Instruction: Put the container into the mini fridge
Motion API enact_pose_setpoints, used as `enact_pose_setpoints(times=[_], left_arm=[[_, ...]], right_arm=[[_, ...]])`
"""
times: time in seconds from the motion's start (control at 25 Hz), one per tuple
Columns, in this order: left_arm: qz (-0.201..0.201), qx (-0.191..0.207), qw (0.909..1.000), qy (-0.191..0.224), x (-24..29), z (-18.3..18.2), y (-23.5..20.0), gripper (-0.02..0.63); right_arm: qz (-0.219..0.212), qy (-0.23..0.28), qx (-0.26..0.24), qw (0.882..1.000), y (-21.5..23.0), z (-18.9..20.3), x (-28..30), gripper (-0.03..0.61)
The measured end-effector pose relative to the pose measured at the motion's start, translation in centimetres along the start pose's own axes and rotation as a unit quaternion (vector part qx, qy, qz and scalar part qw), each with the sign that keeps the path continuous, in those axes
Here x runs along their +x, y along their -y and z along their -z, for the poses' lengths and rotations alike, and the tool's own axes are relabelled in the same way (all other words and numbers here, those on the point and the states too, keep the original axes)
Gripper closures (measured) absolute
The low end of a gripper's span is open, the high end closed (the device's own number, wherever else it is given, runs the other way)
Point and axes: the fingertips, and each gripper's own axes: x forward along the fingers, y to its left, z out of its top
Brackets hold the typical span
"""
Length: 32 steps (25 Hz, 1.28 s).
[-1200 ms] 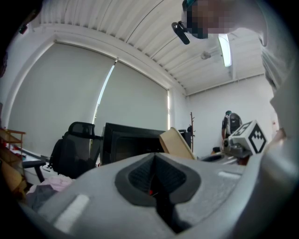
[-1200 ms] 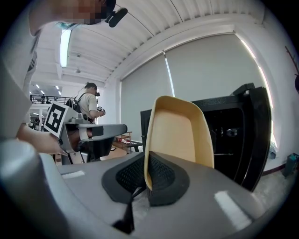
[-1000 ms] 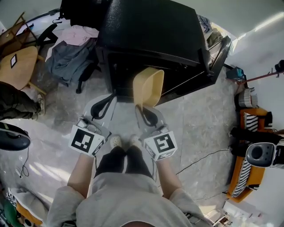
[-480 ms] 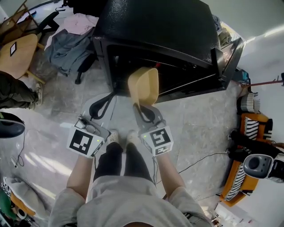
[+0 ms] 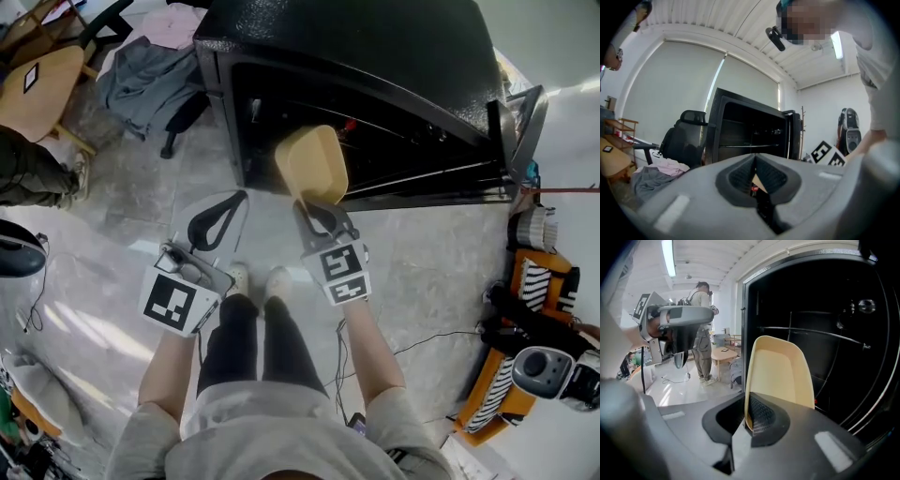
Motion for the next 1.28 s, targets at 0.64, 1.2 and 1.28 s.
enact_pose_setpoints(times=[0.64, 1.2, 1.28], left_arm=[[-0.021, -0.019, 0.9996, -0.005, -0.4, 4.6, 1.8, 0.614], [-0.040, -0.024, 0.9989, -0.004, -1.2, 5.5, 1.8, 0.614], [-0.043, -0.025, 0.9987, -0.003, -1.2, 5.6, 1.6, 0.614]], right_arm=[[0.002, -0.100, -0.147, 0.984, 4.2, 5.2, 4.0, 0.569], [0.009, -0.165, -0.237, 0.957, 7.6, 6.5, 7.7, 0.568], [0.012, -0.172, -0.251, 0.953, 8.2, 6.5, 8.0, 0.568]])
